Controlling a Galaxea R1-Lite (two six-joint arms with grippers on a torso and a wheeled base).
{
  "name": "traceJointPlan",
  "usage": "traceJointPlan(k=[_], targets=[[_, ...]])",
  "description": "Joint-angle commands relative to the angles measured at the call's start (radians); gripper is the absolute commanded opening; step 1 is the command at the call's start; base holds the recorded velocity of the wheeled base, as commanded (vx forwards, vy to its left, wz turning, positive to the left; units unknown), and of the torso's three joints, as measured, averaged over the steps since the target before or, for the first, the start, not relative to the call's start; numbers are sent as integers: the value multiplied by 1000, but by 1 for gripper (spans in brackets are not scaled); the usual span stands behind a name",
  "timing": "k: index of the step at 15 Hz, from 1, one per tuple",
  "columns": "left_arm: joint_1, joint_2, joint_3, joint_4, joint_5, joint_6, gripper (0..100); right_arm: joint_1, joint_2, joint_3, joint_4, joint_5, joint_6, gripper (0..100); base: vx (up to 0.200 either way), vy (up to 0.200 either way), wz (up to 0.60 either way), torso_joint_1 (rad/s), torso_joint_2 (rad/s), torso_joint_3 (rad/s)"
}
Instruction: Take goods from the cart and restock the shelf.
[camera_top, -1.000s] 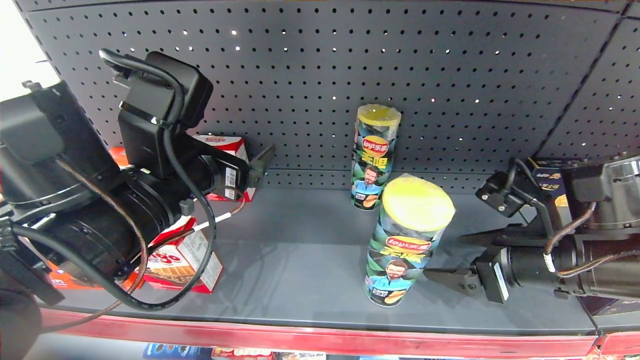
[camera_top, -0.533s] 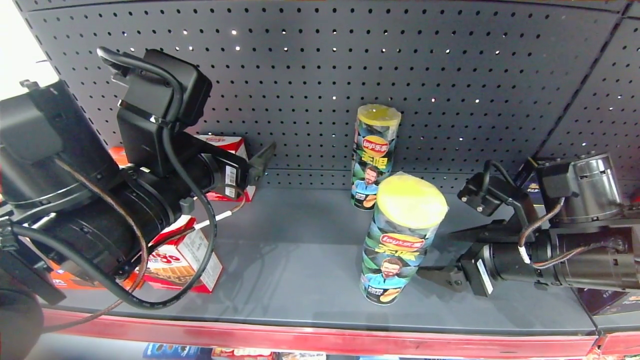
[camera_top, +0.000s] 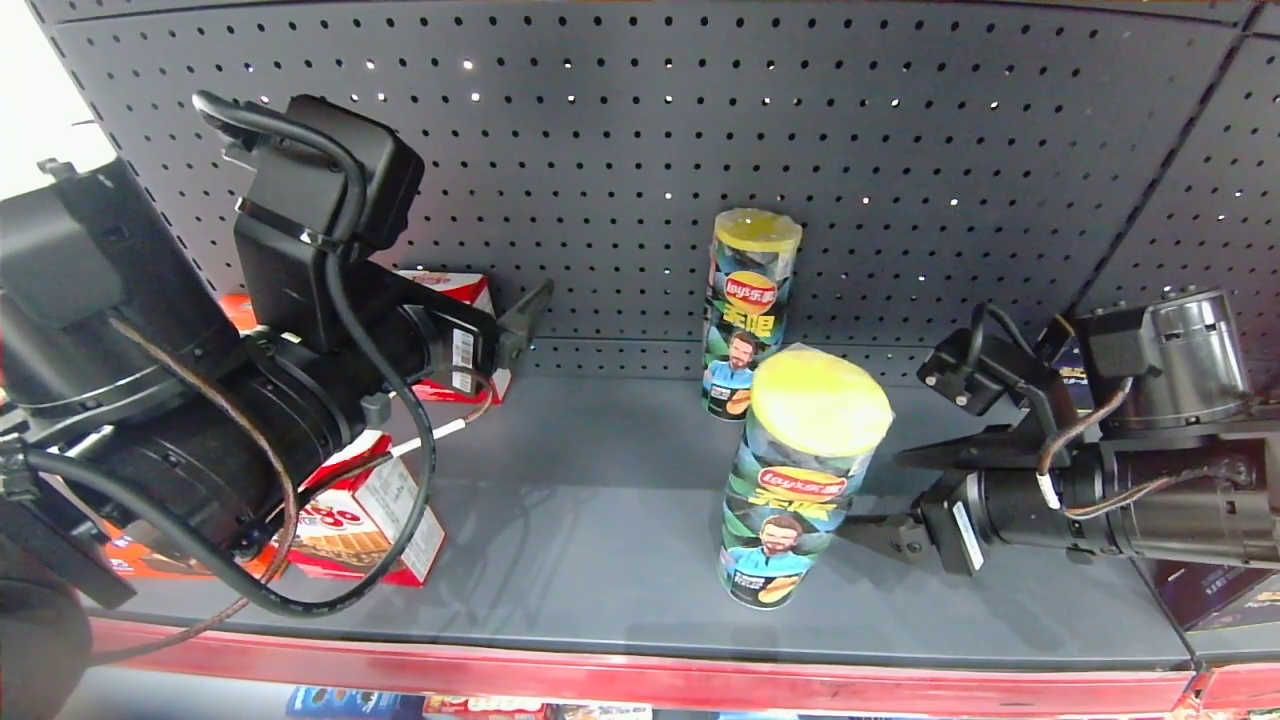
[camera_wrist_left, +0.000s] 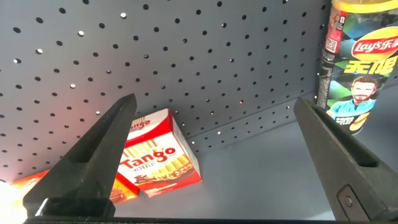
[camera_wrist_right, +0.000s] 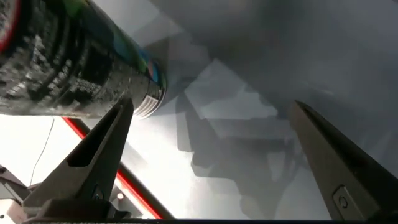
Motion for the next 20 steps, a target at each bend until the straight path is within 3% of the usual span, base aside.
traceJointPlan(k=[1,8,20], targets=[[1,3,-1,-1,1,0,100,3,26,-20,-2,0,-1,100,0,0,0,0,0,0],[1,3,0,-2,1,0,100,3,-40,46,1,0,-2,100,0,0,0,0,0,0],[6,3,0,-13,-1,1,100,44,38,-45,0,0,-2,100,0,0,0,0,0,0]])
